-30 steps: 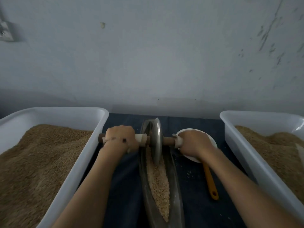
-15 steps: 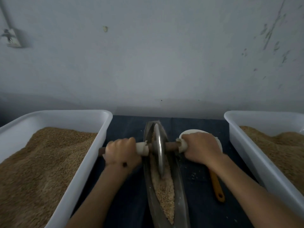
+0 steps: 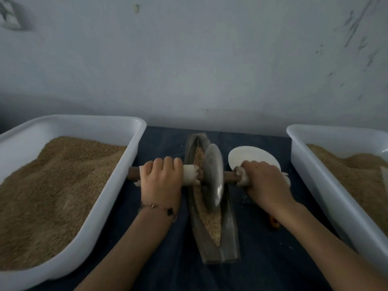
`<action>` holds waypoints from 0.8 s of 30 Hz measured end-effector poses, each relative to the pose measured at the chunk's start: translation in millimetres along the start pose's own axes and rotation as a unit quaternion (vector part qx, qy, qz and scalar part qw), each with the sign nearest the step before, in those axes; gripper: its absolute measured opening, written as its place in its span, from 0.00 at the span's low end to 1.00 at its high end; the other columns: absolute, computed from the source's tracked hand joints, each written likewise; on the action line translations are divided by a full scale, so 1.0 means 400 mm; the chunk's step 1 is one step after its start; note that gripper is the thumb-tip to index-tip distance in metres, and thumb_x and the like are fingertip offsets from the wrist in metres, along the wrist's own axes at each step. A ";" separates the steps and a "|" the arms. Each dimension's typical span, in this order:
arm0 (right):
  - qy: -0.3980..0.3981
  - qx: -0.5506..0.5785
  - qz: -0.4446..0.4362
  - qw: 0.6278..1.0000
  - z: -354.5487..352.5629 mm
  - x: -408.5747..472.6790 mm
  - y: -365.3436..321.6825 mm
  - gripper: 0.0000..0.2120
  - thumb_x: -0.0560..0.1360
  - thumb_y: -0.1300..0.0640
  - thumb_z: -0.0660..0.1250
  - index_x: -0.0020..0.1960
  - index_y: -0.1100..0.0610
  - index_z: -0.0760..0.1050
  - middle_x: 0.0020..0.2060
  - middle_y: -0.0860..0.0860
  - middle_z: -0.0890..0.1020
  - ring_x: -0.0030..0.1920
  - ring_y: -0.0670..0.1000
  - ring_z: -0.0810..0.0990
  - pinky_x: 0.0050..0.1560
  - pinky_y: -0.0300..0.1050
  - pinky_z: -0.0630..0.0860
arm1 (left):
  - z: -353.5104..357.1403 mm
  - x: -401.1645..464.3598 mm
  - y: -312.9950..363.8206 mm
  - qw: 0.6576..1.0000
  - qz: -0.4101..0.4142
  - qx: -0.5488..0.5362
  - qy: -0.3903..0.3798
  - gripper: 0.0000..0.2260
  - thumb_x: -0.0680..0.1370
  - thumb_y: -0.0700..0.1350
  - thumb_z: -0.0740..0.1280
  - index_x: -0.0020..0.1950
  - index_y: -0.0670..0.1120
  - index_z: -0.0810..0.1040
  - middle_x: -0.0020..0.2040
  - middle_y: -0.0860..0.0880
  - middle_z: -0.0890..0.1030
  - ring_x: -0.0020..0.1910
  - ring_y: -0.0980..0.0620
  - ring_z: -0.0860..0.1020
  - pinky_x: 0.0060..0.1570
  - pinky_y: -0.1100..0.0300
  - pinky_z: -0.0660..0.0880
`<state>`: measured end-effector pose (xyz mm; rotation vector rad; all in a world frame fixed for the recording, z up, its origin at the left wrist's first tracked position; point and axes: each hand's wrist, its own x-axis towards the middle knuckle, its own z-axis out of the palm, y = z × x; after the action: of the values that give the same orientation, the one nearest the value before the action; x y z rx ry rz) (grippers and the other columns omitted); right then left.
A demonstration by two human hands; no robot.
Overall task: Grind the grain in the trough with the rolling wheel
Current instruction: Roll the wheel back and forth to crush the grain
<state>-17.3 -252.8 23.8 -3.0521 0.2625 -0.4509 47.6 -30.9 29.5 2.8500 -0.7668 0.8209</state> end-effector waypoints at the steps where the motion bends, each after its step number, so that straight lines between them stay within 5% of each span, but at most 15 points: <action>1: 0.024 -0.014 -0.015 0.999 -0.008 -0.041 -0.003 0.11 0.71 0.58 0.67 0.46 0.46 0.67 0.40 0.43 0.71 0.44 0.48 0.71 0.43 0.44 0.61 | -0.019 -0.034 0.003 1.000 0.009 -0.011 0.020 0.13 0.61 0.40 0.76 0.42 0.43 0.77 0.37 0.45 0.78 0.37 0.44 0.77 0.42 0.50 0.74; 4: 0.142 -0.016 -0.067 0.987 -0.044 -0.141 -0.012 0.17 0.61 0.62 0.72 0.46 0.50 0.70 0.38 0.45 0.72 0.39 0.51 0.69 0.41 0.45 0.61 | -0.052 -0.124 -0.009 0.996 0.035 -0.054 0.068 0.13 0.59 0.34 0.71 0.42 0.42 0.78 0.37 0.45 0.77 0.36 0.42 0.77 0.40 0.48 0.74; 7: 0.187 -0.048 -0.116 0.974 -0.066 -0.149 -0.020 0.24 0.54 0.65 0.75 0.47 0.54 0.74 0.39 0.49 0.76 0.39 0.55 0.74 0.40 0.47 0.63 | -0.044 -0.143 -0.032 0.995 0.036 -0.093 0.029 0.17 0.53 0.32 0.76 0.36 0.44 0.76 0.32 0.48 0.76 0.30 0.45 0.75 0.31 0.53 0.71; 9: 0.177 -0.064 -0.121 0.975 -0.058 -0.106 -0.026 0.22 0.52 0.63 0.78 0.43 0.54 0.76 0.36 0.49 0.77 0.36 0.54 0.74 0.39 0.47 0.64 | -0.022 -0.109 -0.044 0.992 0.026 -0.115 -0.039 0.18 0.52 0.35 0.79 0.33 0.45 0.73 0.29 0.49 0.75 0.26 0.47 0.74 0.29 0.56 0.67; 11: 0.128 -0.069 -0.093 0.985 -0.035 -0.037 -0.034 0.17 0.56 0.59 0.78 0.40 0.52 0.74 0.33 0.48 0.77 0.34 0.52 0.74 0.37 0.45 0.65 | 0.009 -0.053 -0.048 0.990 -0.011 -0.107 -0.087 0.14 0.62 0.41 0.76 0.37 0.48 0.72 0.34 0.51 0.77 0.33 0.50 0.76 0.36 0.58 0.64; 13: 0.050 -0.079 -0.036 0.995 -0.004 0.051 -0.024 0.08 0.67 0.53 0.71 0.42 0.49 0.72 0.37 0.45 0.78 0.39 0.49 0.75 0.40 0.45 0.67 | 0.052 0.015 -0.042 0.996 -0.034 -0.042 -0.076 0.08 0.72 0.46 0.69 0.42 0.51 0.70 0.42 0.54 0.78 0.42 0.53 0.75 0.43 0.60 0.62; 16: -0.005 -0.034 0.015 0.999 0.025 0.171 0.004 0.03 0.71 0.52 0.63 0.41 0.47 0.69 0.38 0.45 0.77 0.43 0.50 0.78 0.41 0.45 0.69 | 0.088 0.122 -0.034 0.998 -0.054 -0.016 -0.033 0.07 0.71 0.45 0.70 0.45 0.49 0.74 0.42 0.51 0.79 0.43 0.51 0.76 0.45 0.58 0.66; 20: 0.002 -0.064 0.012 0.998 0.024 0.234 -0.001 0.09 0.70 0.52 0.64 0.39 0.48 0.63 0.40 0.47 0.77 0.43 0.52 0.77 0.38 0.46 0.64 | 0.109 0.190 -0.056 0.993 -0.072 -0.016 -0.088 0.06 0.75 0.47 0.67 0.48 0.50 0.71 0.48 0.52 0.78 0.48 0.51 0.75 0.48 0.58 0.65; 24: 0.078 -0.089 -0.008 0.993 0.014 0.132 -0.016 0.06 0.69 0.54 0.66 0.41 0.50 0.68 0.37 0.47 0.77 0.38 0.51 0.74 0.38 0.46 0.64 | 0.068 0.101 -0.050 0.995 -0.046 -0.029 -0.083 0.07 0.75 0.48 0.66 0.49 0.50 0.70 0.49 0.52 0.77 0.49 0.52 0.74 0.49 0.58 0.64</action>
<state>35.3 -255.7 33.9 -3.1976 0.2999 -0.7043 99.8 -37.0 28.3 2.9044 -0.6568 0.5458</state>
